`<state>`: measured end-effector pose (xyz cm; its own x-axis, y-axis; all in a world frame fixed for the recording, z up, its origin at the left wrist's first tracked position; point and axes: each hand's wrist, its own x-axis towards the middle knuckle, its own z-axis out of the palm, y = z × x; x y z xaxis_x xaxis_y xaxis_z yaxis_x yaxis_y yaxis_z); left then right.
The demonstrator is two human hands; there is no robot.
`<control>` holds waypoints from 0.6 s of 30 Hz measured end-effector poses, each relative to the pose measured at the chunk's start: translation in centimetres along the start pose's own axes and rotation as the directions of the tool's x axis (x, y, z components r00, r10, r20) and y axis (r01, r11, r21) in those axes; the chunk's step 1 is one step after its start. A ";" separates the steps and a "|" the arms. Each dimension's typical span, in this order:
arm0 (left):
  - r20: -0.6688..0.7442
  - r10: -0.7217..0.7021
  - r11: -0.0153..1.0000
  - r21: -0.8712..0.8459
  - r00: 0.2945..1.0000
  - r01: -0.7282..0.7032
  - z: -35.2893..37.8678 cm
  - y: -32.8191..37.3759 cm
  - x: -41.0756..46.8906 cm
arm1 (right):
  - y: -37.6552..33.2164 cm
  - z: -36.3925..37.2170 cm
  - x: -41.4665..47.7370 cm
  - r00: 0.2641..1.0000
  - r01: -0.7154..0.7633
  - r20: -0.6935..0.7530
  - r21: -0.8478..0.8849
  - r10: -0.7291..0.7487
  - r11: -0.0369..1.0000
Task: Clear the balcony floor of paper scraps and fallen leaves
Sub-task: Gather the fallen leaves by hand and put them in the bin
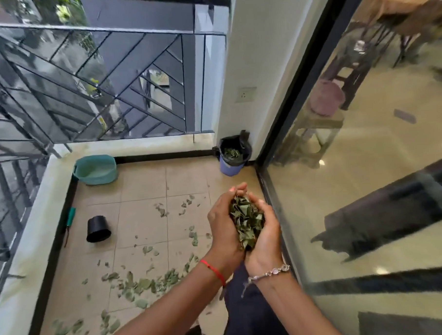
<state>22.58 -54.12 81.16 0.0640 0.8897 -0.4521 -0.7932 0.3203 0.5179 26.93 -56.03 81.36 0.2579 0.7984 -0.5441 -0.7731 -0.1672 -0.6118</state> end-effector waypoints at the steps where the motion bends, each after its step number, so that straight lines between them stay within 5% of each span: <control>1: -0.007 0.014 1.000 0.019 1.000 -0.014 0.8 0.1 1.7 | -0.6 0.7 1.6 1.000 -0.020 0.012 0.014 0.020 1.000; 9: -0.079 0.081 0.990 0.120 0.994 -0.071 6.6 -1.5 21.0 | -5.1 5.2 21.0 0.996 -0.069 -0.046 0.073 0.073 0.995; 18: -0.279 0.063 0.976 0.219 0.958 -0.001 7.2 -7.9 55.6 | -5.5 8.7 56.0 0.948 -0.215 -0.232 0.044 0.219 0.976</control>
<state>36.71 -4.87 57.19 -0.1573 0.7821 -0.6029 -0.6417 0.3831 0.6644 40.59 -5.42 59.25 0.2093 0.5854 -0.7833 -0.8354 -0.3093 -0.4544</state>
